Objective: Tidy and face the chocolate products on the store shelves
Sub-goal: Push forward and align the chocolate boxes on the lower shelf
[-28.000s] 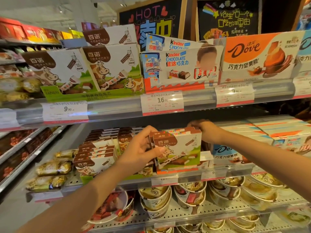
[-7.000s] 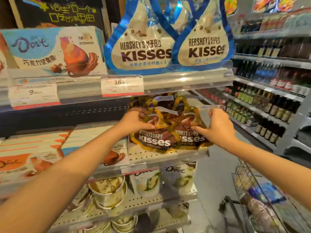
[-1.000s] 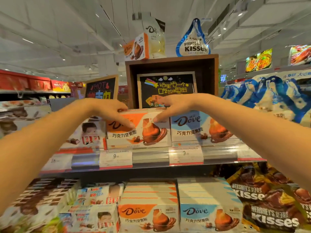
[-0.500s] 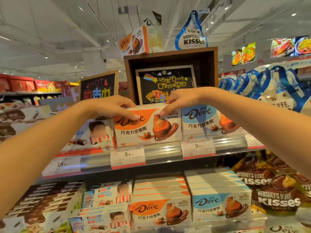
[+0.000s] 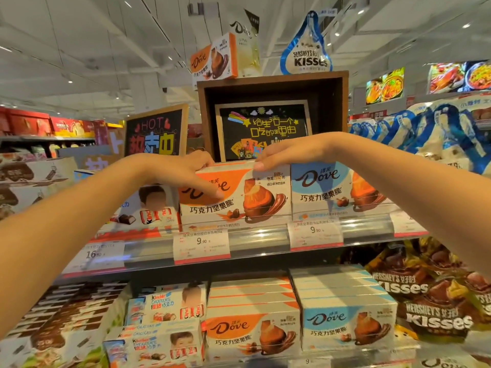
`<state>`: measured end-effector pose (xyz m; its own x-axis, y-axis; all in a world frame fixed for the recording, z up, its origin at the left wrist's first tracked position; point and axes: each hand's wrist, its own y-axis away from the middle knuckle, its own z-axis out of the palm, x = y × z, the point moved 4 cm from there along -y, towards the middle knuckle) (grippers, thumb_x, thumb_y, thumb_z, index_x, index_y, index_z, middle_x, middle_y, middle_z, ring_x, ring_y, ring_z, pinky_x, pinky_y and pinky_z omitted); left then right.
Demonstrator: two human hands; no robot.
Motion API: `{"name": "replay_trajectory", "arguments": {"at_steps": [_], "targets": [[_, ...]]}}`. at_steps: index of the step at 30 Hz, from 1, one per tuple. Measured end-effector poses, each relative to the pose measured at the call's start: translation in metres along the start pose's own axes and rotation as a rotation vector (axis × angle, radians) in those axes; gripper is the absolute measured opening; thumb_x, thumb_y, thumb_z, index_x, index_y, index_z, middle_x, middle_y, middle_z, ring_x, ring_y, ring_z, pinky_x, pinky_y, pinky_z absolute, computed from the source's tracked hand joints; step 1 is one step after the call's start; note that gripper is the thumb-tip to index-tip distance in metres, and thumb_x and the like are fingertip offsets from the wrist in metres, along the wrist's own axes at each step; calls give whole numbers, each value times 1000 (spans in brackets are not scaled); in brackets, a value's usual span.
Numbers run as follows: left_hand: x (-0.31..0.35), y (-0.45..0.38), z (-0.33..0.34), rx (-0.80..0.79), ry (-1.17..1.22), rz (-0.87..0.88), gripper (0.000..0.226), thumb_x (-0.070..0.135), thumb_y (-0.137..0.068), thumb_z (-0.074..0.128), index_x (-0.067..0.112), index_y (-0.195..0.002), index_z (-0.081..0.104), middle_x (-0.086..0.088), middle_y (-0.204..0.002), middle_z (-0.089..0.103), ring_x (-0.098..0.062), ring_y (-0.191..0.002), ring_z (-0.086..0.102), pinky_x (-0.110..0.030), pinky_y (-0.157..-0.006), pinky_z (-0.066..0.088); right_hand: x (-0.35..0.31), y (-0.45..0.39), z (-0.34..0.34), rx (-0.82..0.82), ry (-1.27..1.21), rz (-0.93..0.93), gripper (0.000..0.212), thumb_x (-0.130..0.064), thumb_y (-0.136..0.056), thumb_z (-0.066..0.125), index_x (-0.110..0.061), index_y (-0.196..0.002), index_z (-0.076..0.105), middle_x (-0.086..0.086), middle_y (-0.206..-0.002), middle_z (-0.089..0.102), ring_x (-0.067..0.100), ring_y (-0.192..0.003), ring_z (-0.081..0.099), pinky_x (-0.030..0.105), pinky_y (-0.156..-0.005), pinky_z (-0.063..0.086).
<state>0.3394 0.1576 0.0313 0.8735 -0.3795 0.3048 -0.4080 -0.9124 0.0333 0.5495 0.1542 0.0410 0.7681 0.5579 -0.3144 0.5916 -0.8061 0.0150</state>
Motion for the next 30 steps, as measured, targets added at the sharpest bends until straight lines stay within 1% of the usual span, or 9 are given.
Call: {"name": "replay_trajectory", "arguments": {"at_steps": [4, 6, 10, 14, 19, 22, 24, 27, 30], "targets": [[2, -10, -2, 76, 46, -4, 77, 84, -55, 58, 19, -96, 64, -1, -100, 69, -14, -82, 71, -19, -66, 53, 2, -2, -5, 26, 44, -13, 53, -66, -70, 52, -30, -107, 64, -9, -112, 65, 11, -106, 61, 35, -101, 40], [3, -1, -3, 87, 54, -4, 64, 76, -67, 55, 23, -103, 61, 2, -103, 68, -13, -87, 69, -21, -71, 53, 1, -4, -7, 33, 84, -3, 55, -69, -69, 52, -31, -107, 66, -12, -113, 63, 11, -108, 59, 38, -105, 38], [-10, 30, -19, 180, 30, 41, 88, 82, -50, 53, 30, -121, 53, 16, -117, 54, -2, -108, 52, -28, -96, 40, -8, -5, -9, 25, 113, 33, 66, -66, -67, 51, -25, -117, 62, -4, -121, 61, 13, -110, 57, 32, -101, 39], [-45, 60, -35, 200, -87, -58, 112, 86, -40, 62, 28, -133, 41, 15, -128, 44, -4, -116, 43, -22, -96, 33, -49, -11, -2, 195, 47, -81, 75, -60, -74, 57, -18, -135, 46, -2, -140, 44, 13, -123, 43, 24, -92, 32], [-84, 92, -41, 175, -176, -199, 89, 44, -72, 72, 21, -145, 26, 5, -148, 32, -12, -128, 36, -22, -100, 26, -108, -45, 23, 287, 162, -194, 70, -48, -84, 59, -18, -142, 35, 0, -143, 41, 18, -128, 42, 23, -94, 33], [-91, 103, -35, 144, -186, -171, 71, 36, -79, 69, 23, -139, 34, 12, -130, 43, -6, -112, 43, -12, -89, 34, -134, -60, 35, 300, 281, -224, 68, -46, -88, 56, -17, -144, 32, 2, -147, 37, 18, -131, 39, 21, -92, 28], [-88, 108, -34, 164, -189, -122, 58, 46, -83, 59, 21, -133, 44, 9, -126, 52, -10, -109, 51, -10, -81, 40, -142, -70, 41, 266, 306, -208, 53, -44, -90, 52, -16, -135, 47, 4, -136, 49, 22, -122, 49, 25, -95, 36], [-92, 112, -43, 266, -166, -46, 47, 45, -89, 42, 9, -115, 59, -8, -111, 62, -23, -102, 59, -30, -84, 47, -147, -78, 45, 212, 249, -202, 31, -42, -93, 49, -19, -106, 66, 1, -106, 62, 21, -99, 59, 42, -92, 47], [-99, 110, -45, 281, -211, -22, 19, 25, -95, 49, 10, -101, 59, -4, -100, 62, -20, -93, 60, -28, -75, 50, -144, -73, 39, 125, 195, -186, 27, -36, -88, 57, -24, -111, 64, -3, -109, 62, 17, -101, 58, 44, -95, 45]]}}
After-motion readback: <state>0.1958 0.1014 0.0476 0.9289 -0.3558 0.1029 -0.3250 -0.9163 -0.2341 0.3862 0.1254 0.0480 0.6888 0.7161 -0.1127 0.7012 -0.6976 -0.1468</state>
